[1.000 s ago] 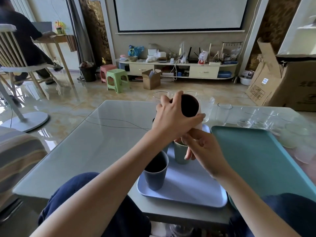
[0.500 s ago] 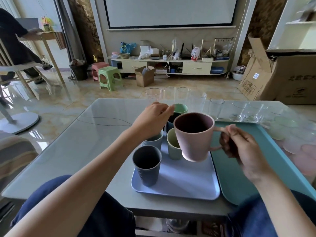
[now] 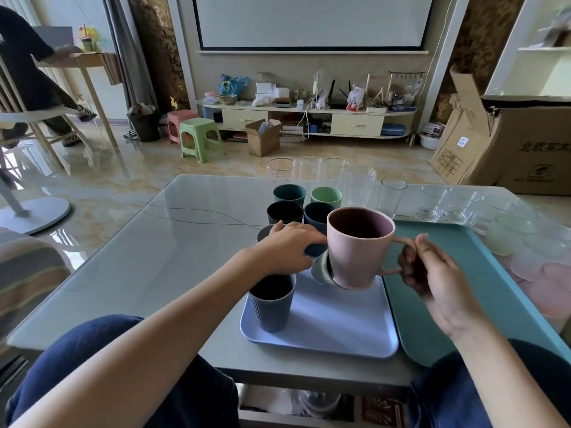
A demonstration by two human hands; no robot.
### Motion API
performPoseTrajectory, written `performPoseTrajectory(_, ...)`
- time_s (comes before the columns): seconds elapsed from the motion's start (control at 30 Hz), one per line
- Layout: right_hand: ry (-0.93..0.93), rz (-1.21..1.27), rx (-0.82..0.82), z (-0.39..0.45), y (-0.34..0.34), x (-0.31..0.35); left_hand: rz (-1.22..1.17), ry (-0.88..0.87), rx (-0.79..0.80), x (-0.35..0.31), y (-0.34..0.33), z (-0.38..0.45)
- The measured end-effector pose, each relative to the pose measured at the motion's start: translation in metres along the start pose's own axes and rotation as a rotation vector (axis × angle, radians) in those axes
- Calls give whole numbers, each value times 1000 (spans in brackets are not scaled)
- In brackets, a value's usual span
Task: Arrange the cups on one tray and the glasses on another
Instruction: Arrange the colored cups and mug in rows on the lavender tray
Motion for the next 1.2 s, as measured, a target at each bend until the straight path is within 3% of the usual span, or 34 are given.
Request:
performPoseTrajectory(0.27,-8,91,1,5,2,-7,-47,-40,79,-7,-8,24)
performPoseTrajectory(0.47,-39,175,-6,8,1,-8,9,-53,29,-16,-11,36)
performPoseTrajectory(0.63,-56,351,-113,8,14,0,72,50,-3,-5,-12,45)
performPoseTrajectory(0.8,-145,370,-142,5,20,-1,133,129,-89,6,-12,38)
performPoseTrajectory(0.93,-182,289,-136,5,22,-3,174,196,-82,12,-11,38)
performPoseTrajectory(1.2,-408,-117,-72,-3,-3,-44,98,234,-14,21,-7,36)
Point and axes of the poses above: each hand's wrist, its own z-axis towards the middle knuckle, its own y-axis out of the back of the hand, x = y × z, the point moved 2 cm from there along z, towards the middle knuckle, and after that the axes turned 2 degrees about -y, right-handed, at the moved point
